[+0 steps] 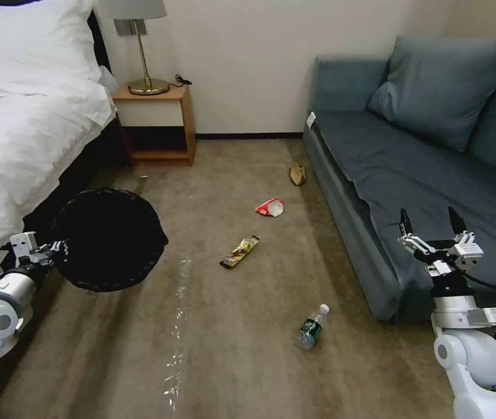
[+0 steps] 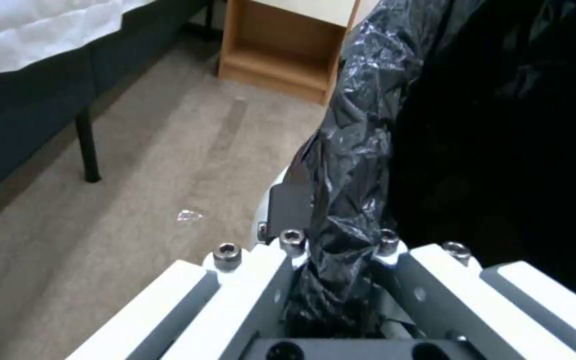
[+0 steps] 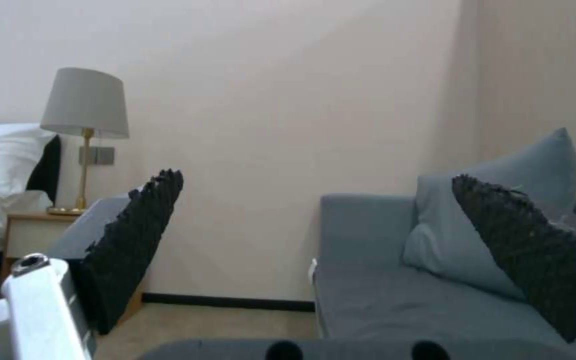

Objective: Pick up the trash bin, then pick up the garbage on the floor and place it into the trash bin.

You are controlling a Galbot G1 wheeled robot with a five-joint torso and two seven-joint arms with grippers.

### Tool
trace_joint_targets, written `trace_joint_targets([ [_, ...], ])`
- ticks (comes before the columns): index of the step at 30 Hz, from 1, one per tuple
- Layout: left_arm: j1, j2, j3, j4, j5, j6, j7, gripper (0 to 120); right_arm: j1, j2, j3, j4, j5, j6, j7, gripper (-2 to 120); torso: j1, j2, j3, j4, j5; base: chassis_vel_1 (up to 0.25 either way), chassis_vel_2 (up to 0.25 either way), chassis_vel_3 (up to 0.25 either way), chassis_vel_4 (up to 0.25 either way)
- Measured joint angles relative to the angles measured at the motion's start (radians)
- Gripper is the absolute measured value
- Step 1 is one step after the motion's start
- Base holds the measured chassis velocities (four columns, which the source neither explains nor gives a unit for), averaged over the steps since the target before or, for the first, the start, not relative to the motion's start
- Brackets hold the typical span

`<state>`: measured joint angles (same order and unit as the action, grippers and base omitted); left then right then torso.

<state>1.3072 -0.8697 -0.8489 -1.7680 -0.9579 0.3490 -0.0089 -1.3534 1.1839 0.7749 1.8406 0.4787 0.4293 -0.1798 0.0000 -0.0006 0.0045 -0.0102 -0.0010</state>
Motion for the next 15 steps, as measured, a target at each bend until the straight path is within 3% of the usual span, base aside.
trace_joint_targets([
  [7, 0.002, -0.006, 0.002, -0.007, 0.001, -0.003, -0.01, 2, -0.002, -0.001, -0.003, -0.001, -0.001, 0.004, -0.008, 100, 0.0, 0.0, 0.0, -0.0002, 0.0, -0.098, 0.092, 0.106, -0.099],
  [11, -0.004, -0.006, 0.005, -0.009, -0.001, -0.003, -0.015, 2, -0.005, -0.009, -0.006, -0.004, -0.009, 0.026, -0.022, 100, 0.0, 0.0, 0.0, -0.0001, 0.0, -0.033, 0.05, 0.026, -0.04],
  [15, -0.009, -0.004, 0.006, -0.005, -0.001, -0.003, -0.019, 2, -0.013, -0.033, -0.007, 0.022, -0.009, -0.006, 0.001, 100, 0.0, 0.0, 0.0, 0.0, 0.0001, 0.0, 0.0, 0.0, 0.0],
])
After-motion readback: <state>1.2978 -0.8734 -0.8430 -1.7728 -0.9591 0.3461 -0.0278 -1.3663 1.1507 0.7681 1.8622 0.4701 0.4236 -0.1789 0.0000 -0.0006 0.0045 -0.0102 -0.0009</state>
